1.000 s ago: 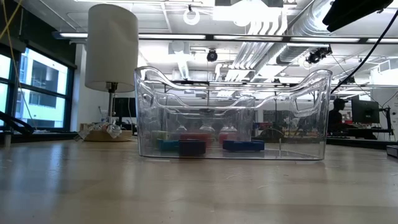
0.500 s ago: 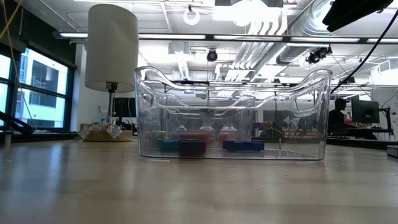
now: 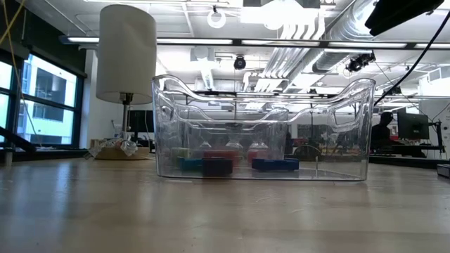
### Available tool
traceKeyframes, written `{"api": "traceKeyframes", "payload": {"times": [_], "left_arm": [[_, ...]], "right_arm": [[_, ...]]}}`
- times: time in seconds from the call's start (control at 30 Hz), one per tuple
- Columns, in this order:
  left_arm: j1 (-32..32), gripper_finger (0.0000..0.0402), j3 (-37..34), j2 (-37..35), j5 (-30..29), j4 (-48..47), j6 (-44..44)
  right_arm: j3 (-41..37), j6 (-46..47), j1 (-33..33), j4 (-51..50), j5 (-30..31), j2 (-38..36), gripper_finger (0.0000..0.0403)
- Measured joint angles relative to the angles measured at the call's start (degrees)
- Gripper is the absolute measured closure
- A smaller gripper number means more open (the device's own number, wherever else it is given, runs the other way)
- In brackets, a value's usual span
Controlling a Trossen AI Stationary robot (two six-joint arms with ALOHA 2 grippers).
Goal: Pick & Place Office items
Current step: Put the small white charger adapter into the middle transparent bin
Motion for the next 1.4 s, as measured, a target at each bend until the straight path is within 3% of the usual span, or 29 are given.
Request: {"api": "traceKeyframes", "payload": {"times": [0.07,0.1,0.17,0.57,0.83,1.1,1.4], "left_arm": [[2.33,0.0269,0.09,-0.14,-19.50,0.90,-3.80],[3.28,0.0269,0.09,-0.26,-23.16,0.80,-4.52],[5.47,0.0268,0.03,-0.89,-24.82,0.99,-2.91],[21.71,0.0266,-0.22,-0.60,-3.89,2.84,-5.64],[32.67,0.0265,-0.24,-0.59,14.86,2.54,-6.22],[40.49,0.0265,-0.36,-0.28,26.52,1.19,-8.83],[44.94,0.0265,-7.74,-0.11,32.98,5.03,-11.41]], "right_arm": [[-0.01,-1.13,0.00,0.12,0.01,0.00,0.0172],[-0.02,-1.58,0.00,0.33,0.02,0.01,0.0172],[-0.07,-2.92,0.00,1.03,0.07,0.02,0.0172],[-3.17,-7.54,0.00,6.84,1.27,0.02,0.0172],[-3.76,-7.42,0.00,6.88,1.49,0.04,0.0172],[-3.76,-7.39,0.00,7.02,1.49,0.04,0.0172],[-3.76,-7.39,0.00,7.06,1.49,0.04,0.0172]]}}
